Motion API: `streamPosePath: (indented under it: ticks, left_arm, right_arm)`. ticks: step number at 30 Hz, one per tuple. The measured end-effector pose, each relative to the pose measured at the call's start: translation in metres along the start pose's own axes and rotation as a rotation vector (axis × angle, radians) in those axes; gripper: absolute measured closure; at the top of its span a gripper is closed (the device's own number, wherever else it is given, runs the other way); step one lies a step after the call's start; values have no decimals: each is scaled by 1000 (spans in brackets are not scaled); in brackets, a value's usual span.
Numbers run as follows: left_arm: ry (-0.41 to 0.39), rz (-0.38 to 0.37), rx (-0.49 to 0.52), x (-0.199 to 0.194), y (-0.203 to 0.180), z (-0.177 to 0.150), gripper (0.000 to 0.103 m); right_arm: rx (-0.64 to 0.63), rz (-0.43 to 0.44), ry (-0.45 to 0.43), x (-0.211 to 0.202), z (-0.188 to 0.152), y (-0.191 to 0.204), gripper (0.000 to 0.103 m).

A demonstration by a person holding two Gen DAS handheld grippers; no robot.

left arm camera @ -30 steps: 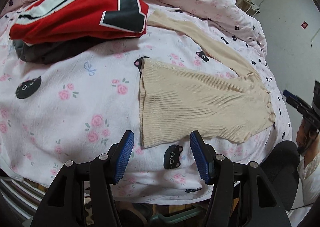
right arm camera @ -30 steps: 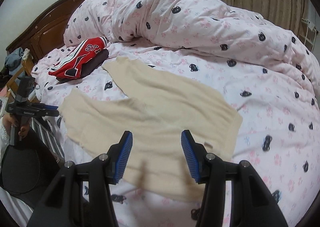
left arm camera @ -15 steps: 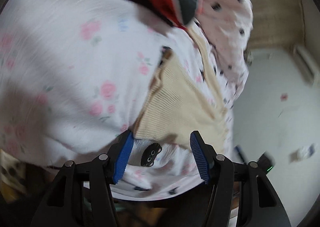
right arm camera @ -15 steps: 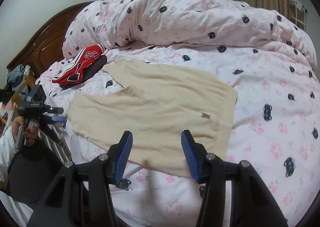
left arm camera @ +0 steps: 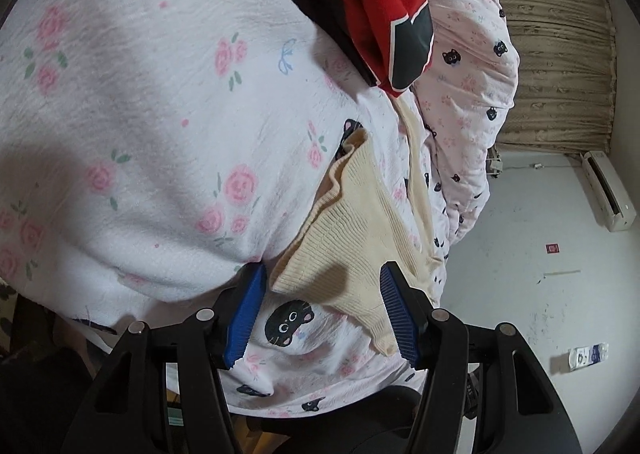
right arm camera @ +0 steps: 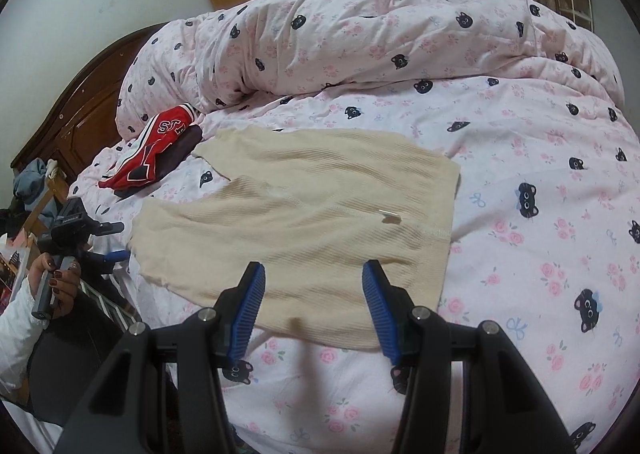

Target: Fold clothes

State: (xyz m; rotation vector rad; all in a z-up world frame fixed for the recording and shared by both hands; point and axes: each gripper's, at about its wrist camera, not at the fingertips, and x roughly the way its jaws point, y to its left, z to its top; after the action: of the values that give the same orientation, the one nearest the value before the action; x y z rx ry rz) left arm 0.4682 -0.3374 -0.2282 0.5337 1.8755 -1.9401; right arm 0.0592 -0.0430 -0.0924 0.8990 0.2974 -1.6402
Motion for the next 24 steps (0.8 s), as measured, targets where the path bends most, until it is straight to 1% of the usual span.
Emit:
streamPosePath:
  ticks: [5,9,12,15,19,22,24]
  left_arm:
    - [-12,-7,-7,-2,0,0,52]
    - [-19,-25,10,-4,-4,0,60]
    - [-24,-43,12,-6,-4,-1,62]
    - [-22,-35,21,-7,-5,-2,71]
    - [-20,-14,24,-7,-4,-2,75]
    - [-29,8,32,-9,-4,-3,85]
    - [-35,21,33,-10,-3,-3,95]
  right_arm:
    - [-6,0,7,2,-1,0,51]
    - [-7,-1,17,5,-2,1,51]
    - [-4,1,22,7,-2,0,51]
    - [-1,3,22,7,-2,-1,51]
    - [14,8,17,6,-2,-3,51]
    - [44,17,8,3,-2,-8,51]
    - [75,22,0,0,-2,-13,46]
